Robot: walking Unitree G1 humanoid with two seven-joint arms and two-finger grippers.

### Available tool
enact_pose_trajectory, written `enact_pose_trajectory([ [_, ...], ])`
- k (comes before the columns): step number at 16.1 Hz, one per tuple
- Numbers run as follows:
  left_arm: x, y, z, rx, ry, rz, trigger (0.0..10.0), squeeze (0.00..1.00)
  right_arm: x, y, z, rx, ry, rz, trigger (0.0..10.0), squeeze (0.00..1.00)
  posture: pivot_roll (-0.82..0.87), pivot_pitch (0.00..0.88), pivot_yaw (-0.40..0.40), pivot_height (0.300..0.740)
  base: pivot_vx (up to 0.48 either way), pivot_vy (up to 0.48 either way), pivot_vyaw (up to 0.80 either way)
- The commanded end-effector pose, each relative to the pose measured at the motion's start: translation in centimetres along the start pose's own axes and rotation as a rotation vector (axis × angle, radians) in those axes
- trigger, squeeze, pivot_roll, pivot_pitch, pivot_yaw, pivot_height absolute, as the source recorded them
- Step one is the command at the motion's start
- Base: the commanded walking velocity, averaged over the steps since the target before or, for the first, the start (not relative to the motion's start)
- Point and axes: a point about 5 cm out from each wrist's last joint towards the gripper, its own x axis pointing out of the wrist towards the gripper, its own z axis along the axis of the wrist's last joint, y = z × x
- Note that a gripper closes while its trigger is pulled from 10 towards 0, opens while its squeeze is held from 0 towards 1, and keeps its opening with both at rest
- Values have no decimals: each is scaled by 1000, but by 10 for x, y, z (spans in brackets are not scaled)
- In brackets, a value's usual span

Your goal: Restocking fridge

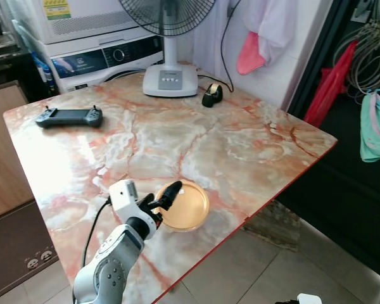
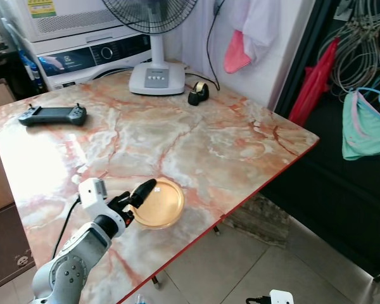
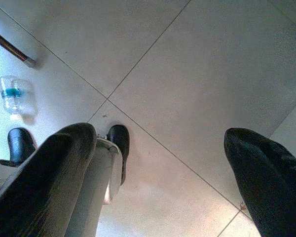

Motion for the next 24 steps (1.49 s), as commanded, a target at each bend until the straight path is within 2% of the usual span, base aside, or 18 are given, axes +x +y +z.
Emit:
enact_pose_trajectory([
  [1,3,-4,-5,-5,24,-7,10000,0,-1,-3,0,1,-1,-7,10000,0,79,0,-65,740,0,0,0],
  [6,2,5,-11,5,62,65,10000,0,-1,-4,0,-4,2,-5,10000,0,84,0,-67,740,0,0,0],
  [11,4,0,-18,-5,109,20,10000,0,-1,-4,0,-9,4,-4,10000,0,86,0,-70,740,0,0,0],
  [12,4,-1,-19,-4,119,7,8667,0,-1,-4,0,-10,4,-4,10000,0,86,0,-70,740,0,0,0],
  [13,4,-2,-22,1,145,-2,6196,0,-1,-4,0,-9,4,-4,10000,0,86,0,-70,740,0,0,0],
  [14,4,-4,-25,6,161,-15,2275,0,-1,-4,0,-11,5,-4,10000,0,89,0,-73,740,0,0,0],
  [15,4,-4,-25,8,163,-18,2275,0,-1,-4,0,-11,6,-4,10000,0,89,0,-73,740,0,0,0],
  [16,4,-5,-25,11,163,-22,0,0,-1,-4,0,-11,6,-4,10000,0,89,0,-73,740,0,0,0],
  [24,4,-3,-26,49,163,0,0,0,-1,-4,0,-14,8,1,10000,0,90,0,-73,740,0,0,0],
])
